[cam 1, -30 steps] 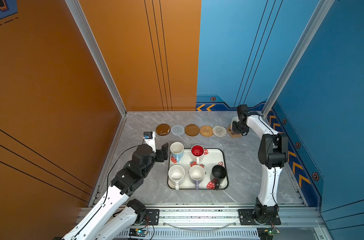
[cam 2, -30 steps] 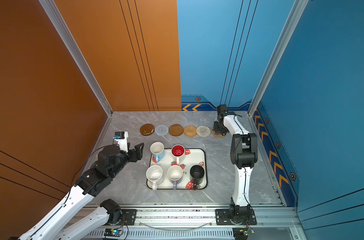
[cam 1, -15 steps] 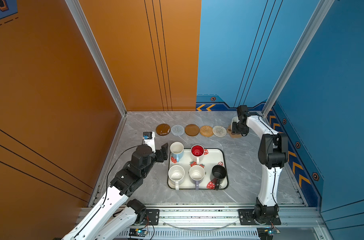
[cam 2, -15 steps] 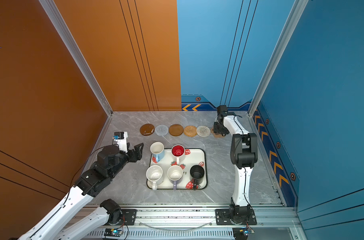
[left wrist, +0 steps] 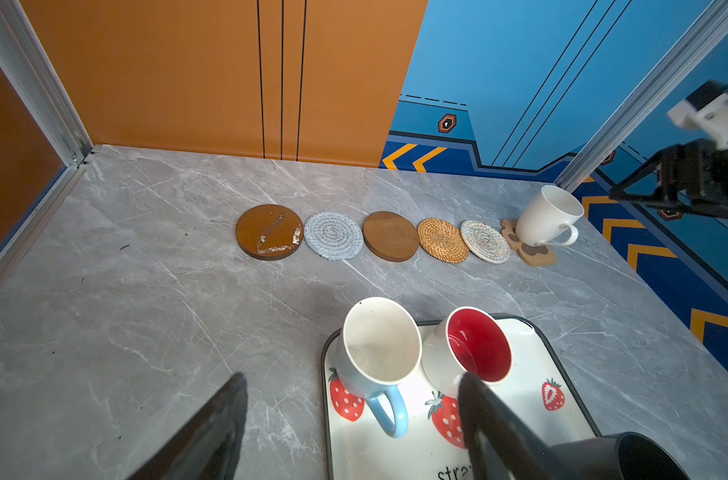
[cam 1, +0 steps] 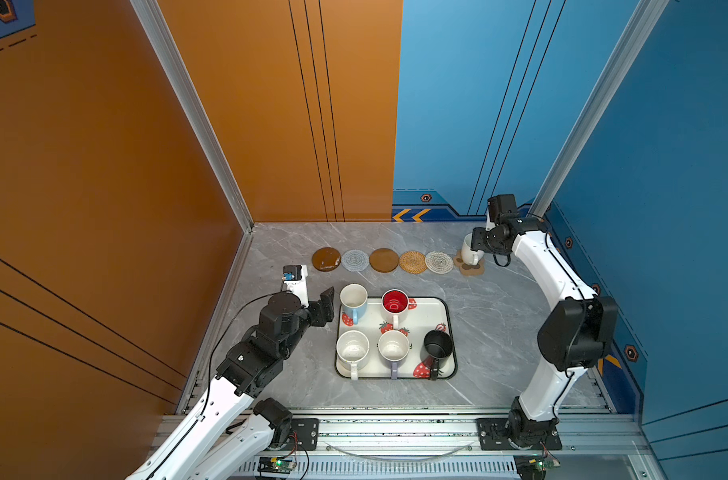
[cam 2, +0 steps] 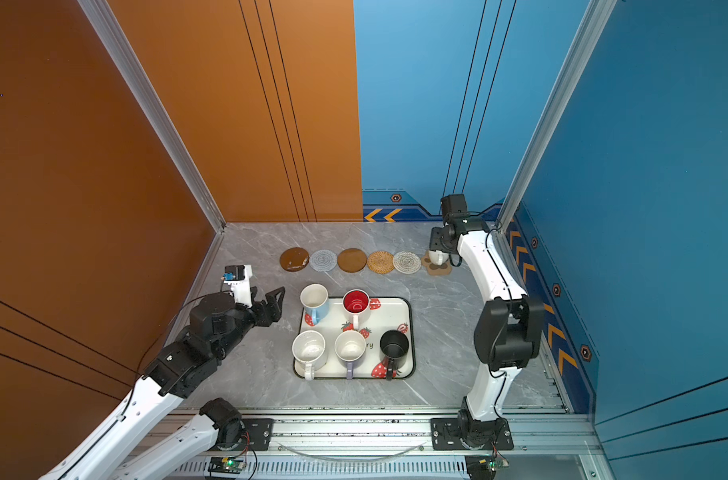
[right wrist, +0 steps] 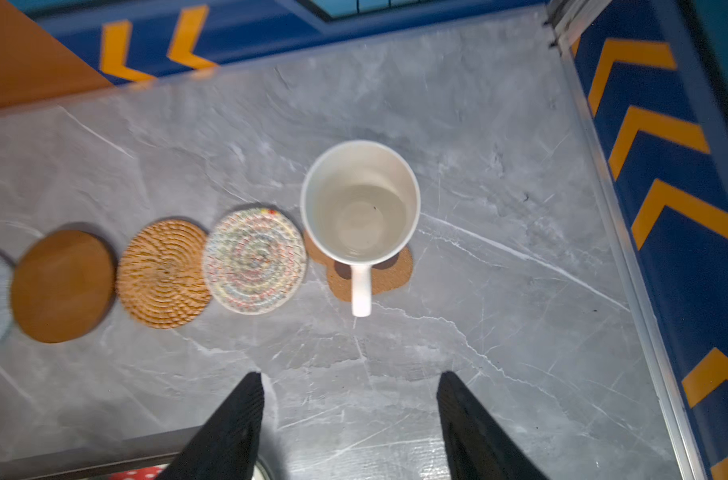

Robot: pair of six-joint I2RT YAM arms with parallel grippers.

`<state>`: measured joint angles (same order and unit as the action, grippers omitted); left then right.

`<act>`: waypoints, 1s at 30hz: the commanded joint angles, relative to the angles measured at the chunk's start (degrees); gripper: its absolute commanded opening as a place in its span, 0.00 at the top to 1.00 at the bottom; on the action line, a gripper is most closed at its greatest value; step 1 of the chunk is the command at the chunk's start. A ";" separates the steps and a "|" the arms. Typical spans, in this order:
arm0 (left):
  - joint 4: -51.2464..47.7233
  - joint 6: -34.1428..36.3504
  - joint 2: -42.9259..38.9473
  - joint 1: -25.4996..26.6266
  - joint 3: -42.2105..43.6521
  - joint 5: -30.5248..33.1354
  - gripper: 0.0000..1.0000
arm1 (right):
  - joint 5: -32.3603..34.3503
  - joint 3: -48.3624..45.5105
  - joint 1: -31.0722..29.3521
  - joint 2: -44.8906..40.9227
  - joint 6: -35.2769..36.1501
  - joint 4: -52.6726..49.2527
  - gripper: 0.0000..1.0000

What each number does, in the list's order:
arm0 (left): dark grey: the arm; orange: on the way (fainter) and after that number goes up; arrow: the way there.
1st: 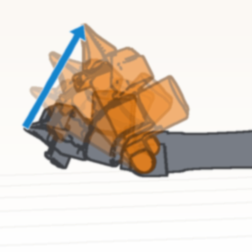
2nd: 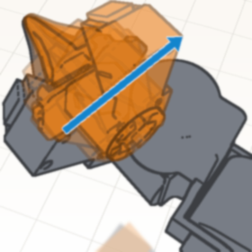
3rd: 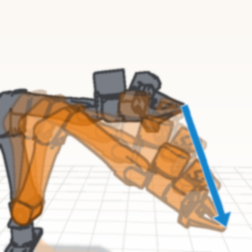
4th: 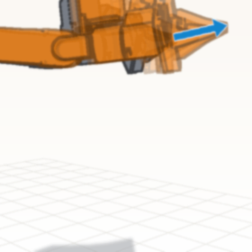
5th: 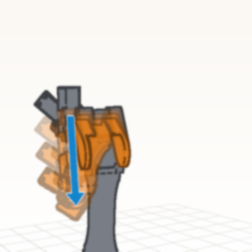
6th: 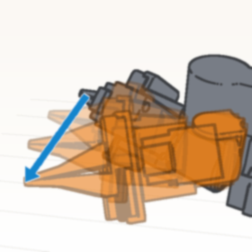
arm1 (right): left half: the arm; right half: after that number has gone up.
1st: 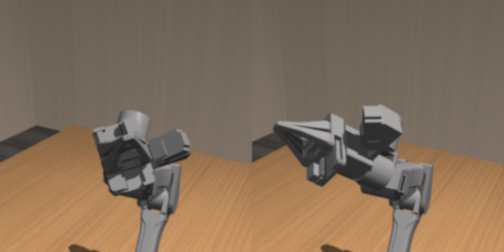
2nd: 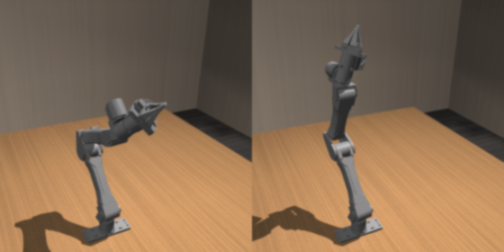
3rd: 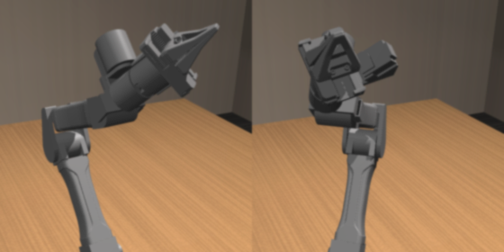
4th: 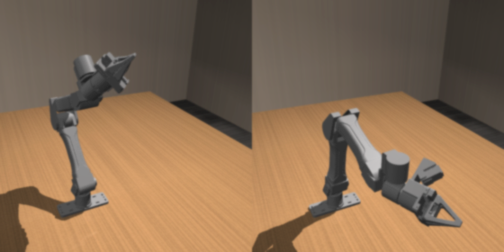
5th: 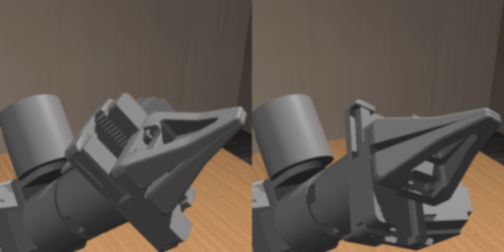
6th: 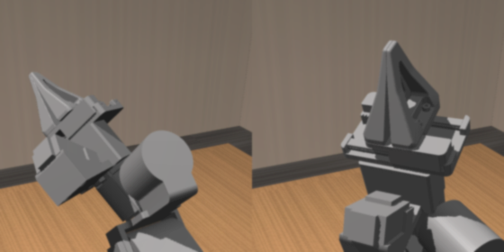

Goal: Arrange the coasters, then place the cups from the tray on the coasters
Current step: 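Lower the white mug onto the paw-print coaster and open the right gripper, then raise the right gripper off the mug while the left arm reaches toward the tray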

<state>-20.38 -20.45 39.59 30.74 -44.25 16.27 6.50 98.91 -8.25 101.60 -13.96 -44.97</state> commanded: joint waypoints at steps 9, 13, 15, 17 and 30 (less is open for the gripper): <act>-1.24 -1.85 -1.32 -0.51 -0.12 -0.78 0.20 | 3.35 -0.24 -14.33 -8.29 -3.92 2.40 0.24; -1.32 -2.65 -1.36 -0.34 -0.25 -1.17 0.21 | 3.71 -0.52 -17.49 -7.92 -6.29 4.42 0.23; -1.57 -3.43 -1.03 -0.19 -0.31 -0.59 0.21 | 4.00 -0.47 -19.12 -7.74 -7.23 5.08 0.23; -2.18 -3.93 -0.38 -0.16 -0.78 -0.28 0.23 | 4.86 -0.81 -20.86 -7.56 -7.96 6.00 0.23; -7.25 -4.26 7.62 5.29 -6.16 2.03 0.23 | 3.49 -1.70 -24.53 -4.33 -14.45 8.76 0.23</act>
<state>-24.62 -24.51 46.52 34.50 -47.44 16.56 10.04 97.93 -31.94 96.01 -25.87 -37.19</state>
